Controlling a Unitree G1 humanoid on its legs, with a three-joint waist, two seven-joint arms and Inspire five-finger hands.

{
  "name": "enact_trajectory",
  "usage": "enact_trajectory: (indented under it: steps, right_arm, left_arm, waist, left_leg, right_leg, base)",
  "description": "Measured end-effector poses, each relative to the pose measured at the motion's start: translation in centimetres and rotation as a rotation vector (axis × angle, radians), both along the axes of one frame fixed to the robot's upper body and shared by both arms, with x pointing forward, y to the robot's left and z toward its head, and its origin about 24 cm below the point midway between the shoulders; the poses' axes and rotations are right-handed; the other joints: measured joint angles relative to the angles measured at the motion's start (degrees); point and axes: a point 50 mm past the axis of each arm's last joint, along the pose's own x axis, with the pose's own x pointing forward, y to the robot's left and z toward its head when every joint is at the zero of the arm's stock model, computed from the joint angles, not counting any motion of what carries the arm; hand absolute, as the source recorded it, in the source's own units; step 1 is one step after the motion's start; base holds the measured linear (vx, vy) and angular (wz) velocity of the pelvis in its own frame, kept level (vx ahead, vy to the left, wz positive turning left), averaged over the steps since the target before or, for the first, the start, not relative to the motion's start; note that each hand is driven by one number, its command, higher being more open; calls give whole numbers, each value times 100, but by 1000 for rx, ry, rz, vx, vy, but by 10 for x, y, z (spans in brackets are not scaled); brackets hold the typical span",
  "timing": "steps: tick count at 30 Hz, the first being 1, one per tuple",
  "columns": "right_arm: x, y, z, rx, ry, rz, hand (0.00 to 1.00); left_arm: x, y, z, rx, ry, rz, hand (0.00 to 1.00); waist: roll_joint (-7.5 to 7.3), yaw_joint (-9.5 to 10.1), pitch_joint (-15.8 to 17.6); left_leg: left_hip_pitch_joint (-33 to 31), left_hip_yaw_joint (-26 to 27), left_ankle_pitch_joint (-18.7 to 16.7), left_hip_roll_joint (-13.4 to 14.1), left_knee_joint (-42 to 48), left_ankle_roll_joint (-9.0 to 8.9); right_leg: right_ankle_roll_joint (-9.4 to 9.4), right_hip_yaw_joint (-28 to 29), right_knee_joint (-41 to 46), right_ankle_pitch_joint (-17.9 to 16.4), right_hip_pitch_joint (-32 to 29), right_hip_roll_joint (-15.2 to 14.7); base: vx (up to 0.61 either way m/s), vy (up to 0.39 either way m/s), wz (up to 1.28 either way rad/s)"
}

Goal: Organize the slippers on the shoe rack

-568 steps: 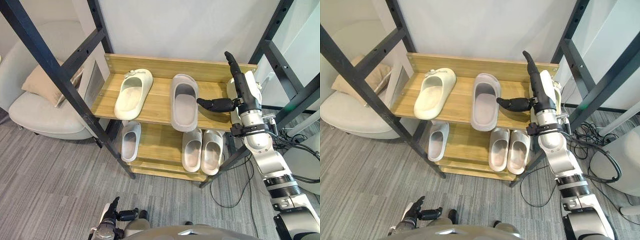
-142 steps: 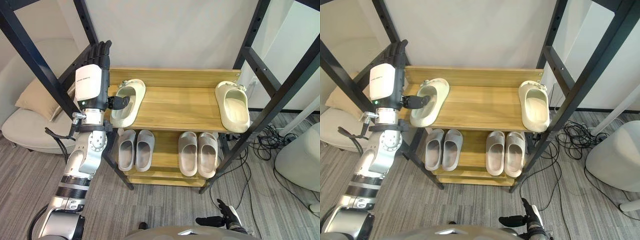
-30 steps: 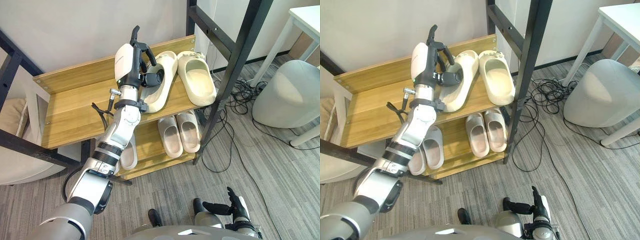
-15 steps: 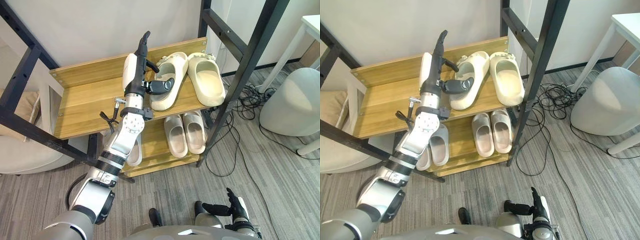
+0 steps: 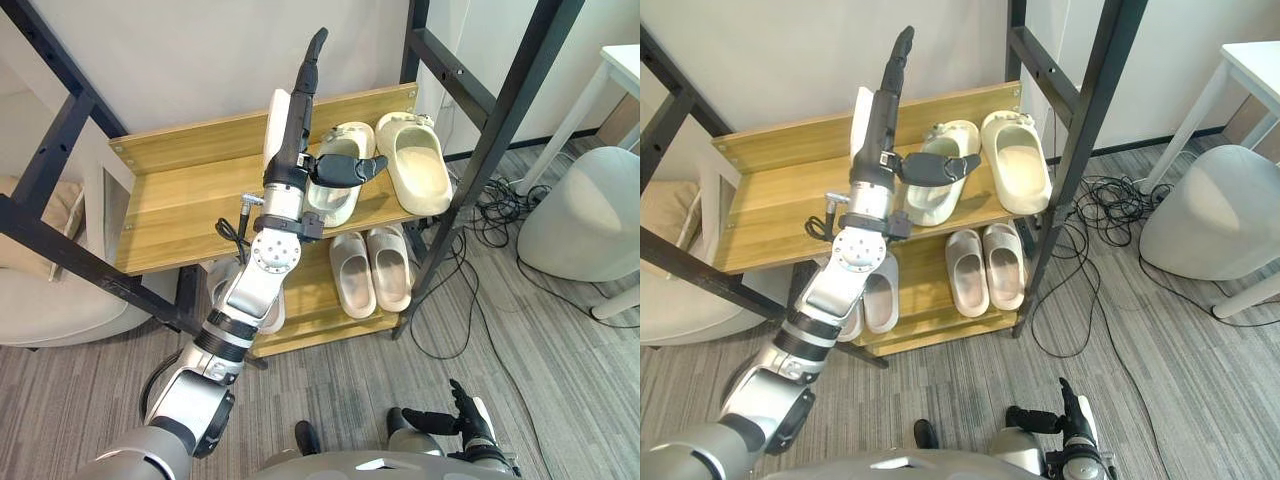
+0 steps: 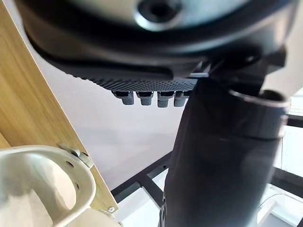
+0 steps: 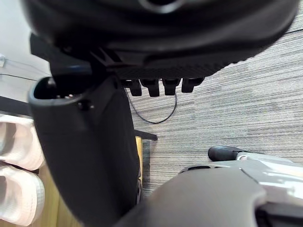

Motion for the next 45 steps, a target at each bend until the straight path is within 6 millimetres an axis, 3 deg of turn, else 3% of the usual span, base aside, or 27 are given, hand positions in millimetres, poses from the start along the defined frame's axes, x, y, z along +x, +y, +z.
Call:
enact_trajectory:
  steps: [14, 24, 32, 40, 45]
  right_arm:
    - [-5, 5, -4, 7, 40, 30, 100]
    - [-8, 6, -5, 6, 53, 30, 100]
    - [-12, 5, -8, 2, 81, 36, 100]
    - [-13, 6, -9, -6, 88, 41, 100]
    - [-14, 6, -9, -8, 92, 38, 100]
  left_arm:
    - [-28, 21, -85, -262, 379, -18, 100]
    - [-40, 11, -92, -398, 437, -148, 100]
    - [-47, -8, -95, -467, 490, -288, 100]
    - [-62, -50, -101, -438, 574, -488, 100]
    - [-61, -52, -101, -461, 589, -481, 100]
  waist:
    - [-165, 288, -103]
    - [-194, 326, -141]
    - [-211, 430, -238]
    - [-218, 353, -340]
    - [-221, 352, -346]
  left_leg:
    - [33, -224, 15, 1, -2, -13]
    - [84, -328, 13, 8, -25, -15]
    - [75, -367, 1, -1, -27, -27]
    - [82, -347, -3, 3, -29, -32]
    - [85, -336, -4, 33, -29, -35]
  right_leg:
    - [-12, -237, -2, -91, 154, 5]
    - [-12, -346, -20, -133, 266, 16]
    - [4, -385, -19, -167, 280, 3]
    - [3, -362, -21, -167, 275, 15]
    - [2, -349, -22, -164, 274, 24]
  base:
    - [-6, -1, 8]
    - [-3, 0, 5]
    - [1, -1, 2]
    - [0, 0, 0]
    - [0, 0, 0]
